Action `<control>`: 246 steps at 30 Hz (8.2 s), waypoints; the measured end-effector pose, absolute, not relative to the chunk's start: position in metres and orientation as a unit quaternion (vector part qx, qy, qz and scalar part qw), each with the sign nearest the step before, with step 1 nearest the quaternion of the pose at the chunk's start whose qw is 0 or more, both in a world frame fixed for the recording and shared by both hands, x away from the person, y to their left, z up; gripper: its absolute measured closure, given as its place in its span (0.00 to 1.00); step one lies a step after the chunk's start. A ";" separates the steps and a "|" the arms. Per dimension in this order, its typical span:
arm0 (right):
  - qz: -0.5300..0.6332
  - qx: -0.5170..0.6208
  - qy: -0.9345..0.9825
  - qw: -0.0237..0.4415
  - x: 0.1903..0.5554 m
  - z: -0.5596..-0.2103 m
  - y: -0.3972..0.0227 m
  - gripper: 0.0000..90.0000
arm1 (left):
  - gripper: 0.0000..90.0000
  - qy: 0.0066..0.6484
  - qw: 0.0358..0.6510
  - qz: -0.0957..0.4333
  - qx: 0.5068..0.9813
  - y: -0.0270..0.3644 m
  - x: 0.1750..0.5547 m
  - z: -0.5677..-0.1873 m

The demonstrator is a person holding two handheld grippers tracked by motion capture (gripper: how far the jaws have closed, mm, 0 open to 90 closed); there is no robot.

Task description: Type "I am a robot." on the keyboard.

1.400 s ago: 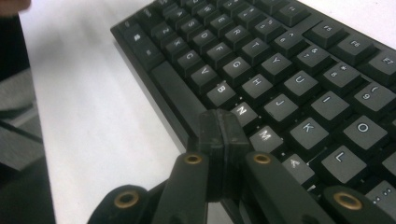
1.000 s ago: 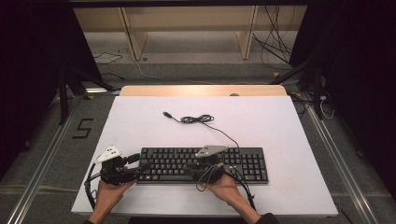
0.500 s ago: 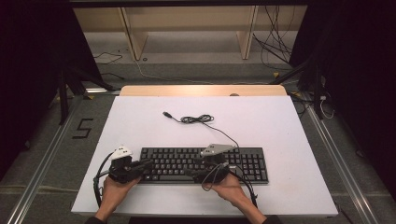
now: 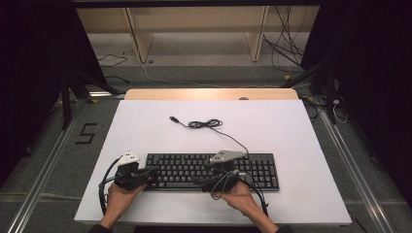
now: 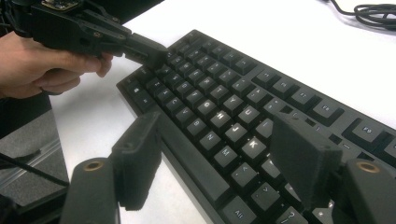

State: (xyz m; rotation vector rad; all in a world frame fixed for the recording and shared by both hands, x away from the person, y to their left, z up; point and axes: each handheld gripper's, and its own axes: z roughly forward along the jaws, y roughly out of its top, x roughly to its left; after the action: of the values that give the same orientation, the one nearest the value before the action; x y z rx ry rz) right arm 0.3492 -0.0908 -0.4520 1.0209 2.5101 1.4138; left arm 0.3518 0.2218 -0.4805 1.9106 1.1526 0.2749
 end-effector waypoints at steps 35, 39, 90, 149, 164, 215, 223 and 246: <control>0.458 0.337 0.821 0.045 0.350 -0.454 -0.090 0.37 | 0.99 0.472 0.414 0.095 0.773 0.219 0.359 -0.487; 0.457 0.339 0.821 0.045 0.350 -0.454 -0.090 0.37 | 0.99 0.472 0.412 0.097 0.773 0.219 0.359 -0.486; 0.431 0.343 0.833 0.055 0.363 -0.468 -0.078 1.00 | 0.33 0.454 0.520 0.110 0.715 0.228 0.335 -0.461; 0.463 0.337 0.819 0.042 0.356 -0.459 -0.079 0.42 | 0.30 0.457 0.524 0.118 0.709 0.232 0.336 -0.460; 0.446 0.321 0.834 0.043 0.347 -0.463 -0.071 0.81 | 0.30 0.455 0.526 0.121 0.708 0.232 0.335 -0.460; 0.455 0.334 0.824 0.034 0.349 -0.462 -0.082 0.60 | 0.42 0.450 0.499 0.125 0.730 0.229 0.340 -0.466; 0.463 0.344 0.816 0.040 0.352 -0.456 -0.089 0.48 | 0.68 0.458 0.464 0.120 0.749 0.227 0.345 -0.472; 0.483 0.347 0.802 0.059 0.348 -0.446 -0.100 0.39 | 0.99 0.455 0.419 0.120 0.776 0.217 0.353 -0.481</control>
State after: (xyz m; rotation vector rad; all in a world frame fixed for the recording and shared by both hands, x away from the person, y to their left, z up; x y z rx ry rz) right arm 0.3484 -0.0997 -0.4458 1.0515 2.4295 1.4617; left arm 0.3531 0.2173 -0.4807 1.9461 1.1414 0.2996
